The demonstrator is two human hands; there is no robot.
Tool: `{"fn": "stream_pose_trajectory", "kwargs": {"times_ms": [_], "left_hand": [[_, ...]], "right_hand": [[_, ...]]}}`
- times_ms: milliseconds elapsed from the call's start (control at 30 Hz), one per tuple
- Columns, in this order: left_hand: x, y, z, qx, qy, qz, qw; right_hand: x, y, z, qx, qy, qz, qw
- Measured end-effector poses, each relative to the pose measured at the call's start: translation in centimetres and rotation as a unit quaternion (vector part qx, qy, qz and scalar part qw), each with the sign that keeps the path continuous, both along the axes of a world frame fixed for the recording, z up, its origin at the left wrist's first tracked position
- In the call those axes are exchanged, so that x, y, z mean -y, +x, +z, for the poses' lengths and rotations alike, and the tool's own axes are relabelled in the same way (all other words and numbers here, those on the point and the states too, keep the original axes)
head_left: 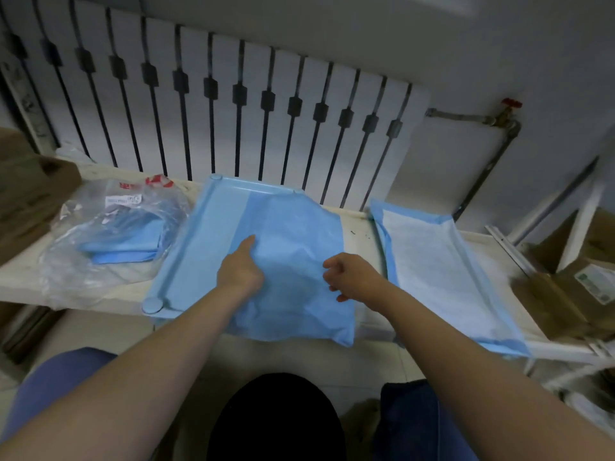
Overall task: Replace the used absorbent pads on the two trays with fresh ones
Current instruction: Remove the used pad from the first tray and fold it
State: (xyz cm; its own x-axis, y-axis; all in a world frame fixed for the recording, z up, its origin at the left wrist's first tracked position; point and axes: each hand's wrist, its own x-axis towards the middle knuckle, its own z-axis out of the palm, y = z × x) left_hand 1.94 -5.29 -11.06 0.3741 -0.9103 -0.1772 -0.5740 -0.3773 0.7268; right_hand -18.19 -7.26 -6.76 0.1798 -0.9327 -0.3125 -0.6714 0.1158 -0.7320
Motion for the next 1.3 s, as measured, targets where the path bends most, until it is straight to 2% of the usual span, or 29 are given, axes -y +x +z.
{"fn": "stream_pose_trajectory", "kwargs": {"times_ms": [133,200,267,367,433,533,633,700,867,1067,1300], "left_hand": [[-0.1,0.3,-0.5,0.083,-0.036,0.033,0.995],[-0.4,0.0,-0.8,0.126,0.004,0.032,0.992],[-1.1,-0.8,-0.8,0.210,0.036,0.019,0.977],[-1.8,-2.4,-1.0,0.291,-0.006,-0.042,0.956],[-2.0,-3.5,-0.8,0.273,-0.046,-0.136,0.951],[-2.9,-5.4,-0.9,0.227,-0.016,-0.308,0.924],[-4.2,-6.0,-2.0,0.283,0.037,-0.389,0.876],[-4.6,-5.8,-2.7,0.296,0.044,-0.385,0.873],[-4.6,-4.6,-3.4,0.264,0.016,-0.358,0.896],[-5.0,-2.5,-3.9,0.261,0.011,-0.348,0.900],[-5.4,-1.8,-4.2,0.246,-0.011,-0.305,0.920]], "right_hand": [[-1.9,-3.3,-1.4,-0.147,0.036,0.044,0.987],[-2.9,-4.1,-2.0,-0.181,0.072,0.073,0.978],[-3.8,-4.6,-2.7,-0.198,0.083,0.093,0.972],[-5.1,-4.2,-3.8,-0.227,0.088,0.103,0.964],[-6.0,-3.6,-5.1,-0.245,0.049,0.090,0.964],[-7.1,-3.1,-7.2,-0.201,-0.046,0.012,0.979],[-7.8,-2.8,-7.9,-0.145,-0.044,-0.077,0.985],[-7.8,-2.9,-8.0,-0.126,-0.067,-0.091,0.986],[-7.4,-3.9,-6.9,-0.096,-0.111,-0.106,0.983],[-7.2,-4.9,-6.2,-0.087,-0.094,-0.101,0.987],[-7.5,-4.8,-6.2,-0.037,-0.103,-0.036,0.993]]}}
